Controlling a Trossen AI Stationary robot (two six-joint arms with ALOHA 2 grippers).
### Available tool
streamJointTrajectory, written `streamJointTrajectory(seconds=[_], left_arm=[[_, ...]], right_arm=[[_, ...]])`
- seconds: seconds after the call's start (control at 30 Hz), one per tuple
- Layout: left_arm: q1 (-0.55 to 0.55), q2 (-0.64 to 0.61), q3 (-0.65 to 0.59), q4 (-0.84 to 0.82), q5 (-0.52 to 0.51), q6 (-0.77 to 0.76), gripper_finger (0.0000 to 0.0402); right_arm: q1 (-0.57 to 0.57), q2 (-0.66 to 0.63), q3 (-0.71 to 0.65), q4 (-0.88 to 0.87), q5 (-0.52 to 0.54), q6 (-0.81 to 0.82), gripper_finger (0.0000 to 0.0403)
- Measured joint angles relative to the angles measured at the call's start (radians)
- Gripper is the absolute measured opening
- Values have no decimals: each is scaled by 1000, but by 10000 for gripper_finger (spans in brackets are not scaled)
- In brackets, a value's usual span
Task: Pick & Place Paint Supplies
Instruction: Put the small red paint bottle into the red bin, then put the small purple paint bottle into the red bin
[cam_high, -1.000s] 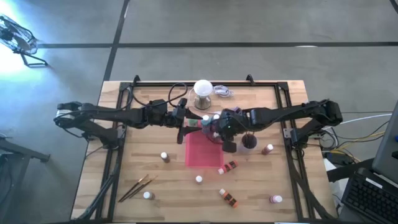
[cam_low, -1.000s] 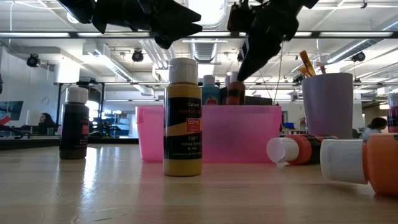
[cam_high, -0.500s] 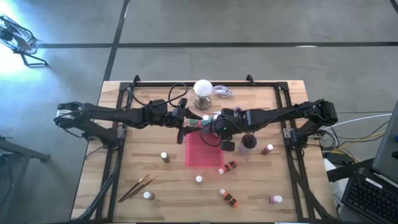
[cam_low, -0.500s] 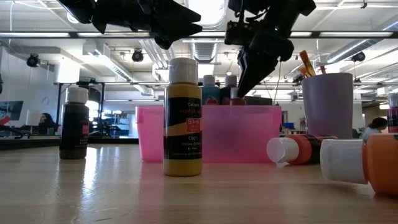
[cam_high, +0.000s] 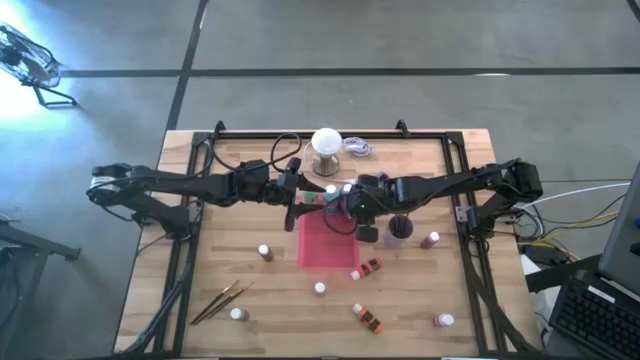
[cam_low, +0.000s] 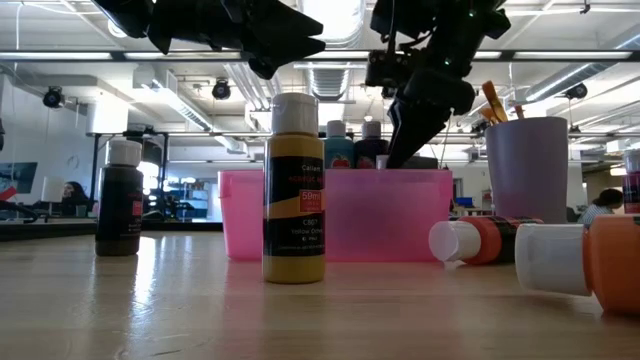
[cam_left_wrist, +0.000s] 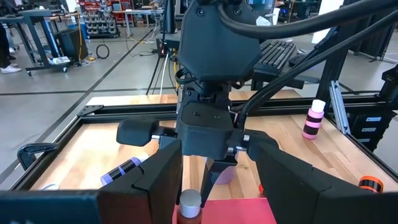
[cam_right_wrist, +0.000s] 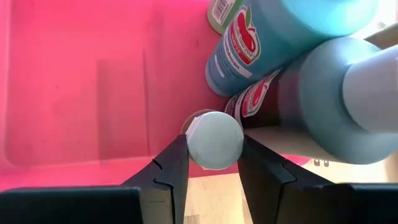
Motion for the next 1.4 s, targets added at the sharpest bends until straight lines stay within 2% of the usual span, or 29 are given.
streamJointTrajectory(seconds=[0.2,0.5,0.7,1.17,1.27,1.4], left_arm=[[0,0,0,0,0,0,209],[0,0,0,0,0,0,209],[0,0,0,0,0,0,209],[0,0,0,-7,0,0,209],[0,0,0,-10,0,0,209],[0,0,0,-17,0,0,209]], right_arm=[[-2,0,-3,-2,0,-3,113],[-1,0,-3,-2,-1,11,165],[-1,0,-3,-3,-1,10,185],[-3,-132,84,-181,6,6,191],[-6,-187,105,-216,77,7,182],[-33,-284,103,-239,247,7,170]])
